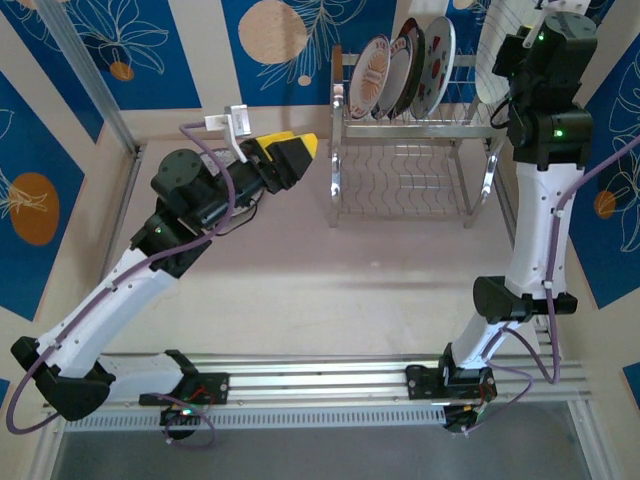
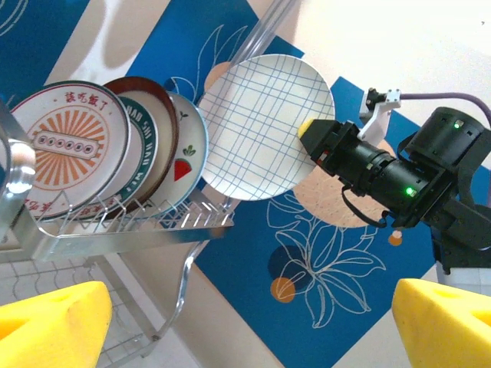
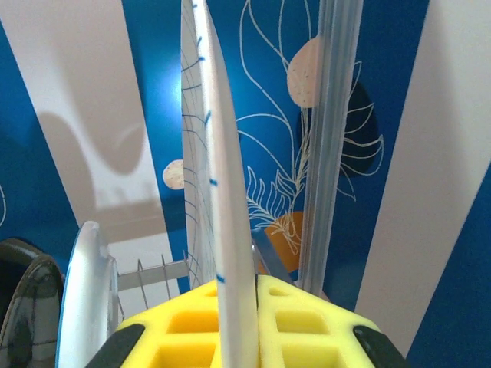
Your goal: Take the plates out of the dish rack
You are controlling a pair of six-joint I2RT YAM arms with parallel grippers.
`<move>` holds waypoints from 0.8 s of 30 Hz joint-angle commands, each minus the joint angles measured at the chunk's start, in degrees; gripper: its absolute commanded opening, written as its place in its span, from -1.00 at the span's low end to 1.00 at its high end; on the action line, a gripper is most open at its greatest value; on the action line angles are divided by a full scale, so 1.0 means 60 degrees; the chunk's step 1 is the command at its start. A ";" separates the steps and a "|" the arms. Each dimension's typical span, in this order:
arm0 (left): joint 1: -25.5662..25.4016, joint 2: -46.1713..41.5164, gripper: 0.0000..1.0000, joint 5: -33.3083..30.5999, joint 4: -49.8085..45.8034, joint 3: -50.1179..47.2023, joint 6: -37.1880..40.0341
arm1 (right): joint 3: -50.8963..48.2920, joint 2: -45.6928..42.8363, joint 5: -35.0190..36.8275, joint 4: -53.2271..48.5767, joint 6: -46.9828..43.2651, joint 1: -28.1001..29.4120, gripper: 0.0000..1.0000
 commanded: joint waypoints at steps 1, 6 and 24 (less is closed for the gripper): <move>-0.0159 0.0062 0.88 0.0295 0.0484 0.0464 -0.0085 | 0.0166 -0.0622 0.0311 0.0637 0.0026 -0.0049 -1.00; -0.0163 0.0080 0.89 0.0282 0.0590 0.0639 -0.0067 | -0.0204 -0.1157 0.0325 0.0503 0.0274 -0.0064 -1.00; -0.0181 -0.0161 0.96 -0.0186 0.1169 0.0380 -0.0191 | -0.2348 -0.3871 -0.0782 -0.1497 0.2658 0.0018 -1.00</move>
